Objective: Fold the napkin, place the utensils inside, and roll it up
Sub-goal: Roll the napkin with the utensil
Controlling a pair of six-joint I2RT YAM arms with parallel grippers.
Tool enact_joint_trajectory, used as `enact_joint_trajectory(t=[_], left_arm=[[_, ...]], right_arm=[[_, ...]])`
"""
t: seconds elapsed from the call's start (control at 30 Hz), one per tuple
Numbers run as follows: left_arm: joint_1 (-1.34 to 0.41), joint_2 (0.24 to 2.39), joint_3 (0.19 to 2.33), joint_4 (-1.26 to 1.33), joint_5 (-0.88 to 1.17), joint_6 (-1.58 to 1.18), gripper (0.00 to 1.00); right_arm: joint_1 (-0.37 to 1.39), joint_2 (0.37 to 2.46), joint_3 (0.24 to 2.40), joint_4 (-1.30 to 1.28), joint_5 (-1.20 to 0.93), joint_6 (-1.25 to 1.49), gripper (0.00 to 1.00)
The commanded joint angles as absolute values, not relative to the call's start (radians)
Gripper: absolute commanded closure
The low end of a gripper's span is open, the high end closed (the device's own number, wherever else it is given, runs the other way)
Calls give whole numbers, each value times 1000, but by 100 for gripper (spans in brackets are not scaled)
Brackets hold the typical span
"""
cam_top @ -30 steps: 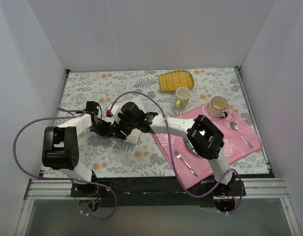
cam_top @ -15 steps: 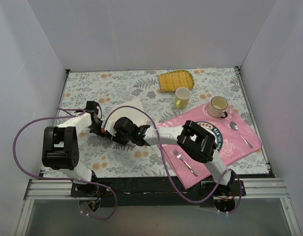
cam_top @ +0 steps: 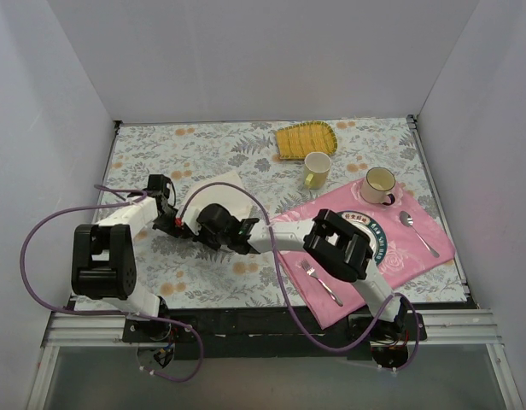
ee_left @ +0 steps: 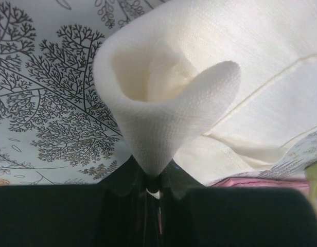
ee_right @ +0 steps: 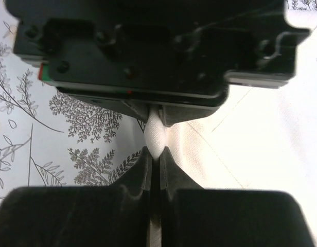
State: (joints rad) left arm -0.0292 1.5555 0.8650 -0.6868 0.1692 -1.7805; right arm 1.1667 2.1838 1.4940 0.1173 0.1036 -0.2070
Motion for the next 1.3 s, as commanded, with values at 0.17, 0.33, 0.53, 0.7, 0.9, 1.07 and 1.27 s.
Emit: enact_joint_trajectory(t=[0.17, 0.33, 0.53, 0.7, 0.9, 1.07, 1.27], left_arm=[[-34, 1329, 864, -594, 150, -1599, 40], [-34, 1180, 857, -554, 137, -1526, 24], [-32, 1161, 836, -569, 146, -1519, 27], [-31, 1155, 801, -545, 159, -1545, 31], [-31, 1176, 790, -514, 173, -1560, 42], [-18, 1244, 741, -416, 245, -1581, 74], [-3, 1292, 658, -247, 325, -1604, 100]], right_arm=[[1055, 2197, 1503, 72, -270, 20, 99], [1000, 2246, 1558, 34, -421, 98, 99], [951, 2332, 1669, -79, -509, 152, 99], [945, 2367, 1701, -118, -523, 150, 99], [940, 2387, 1720, -140, -558, 150, 99], [916, 2428, 1756, -149, -635, 175, 99], [888, 2493, 1815, -184, -711, 207, 99]])
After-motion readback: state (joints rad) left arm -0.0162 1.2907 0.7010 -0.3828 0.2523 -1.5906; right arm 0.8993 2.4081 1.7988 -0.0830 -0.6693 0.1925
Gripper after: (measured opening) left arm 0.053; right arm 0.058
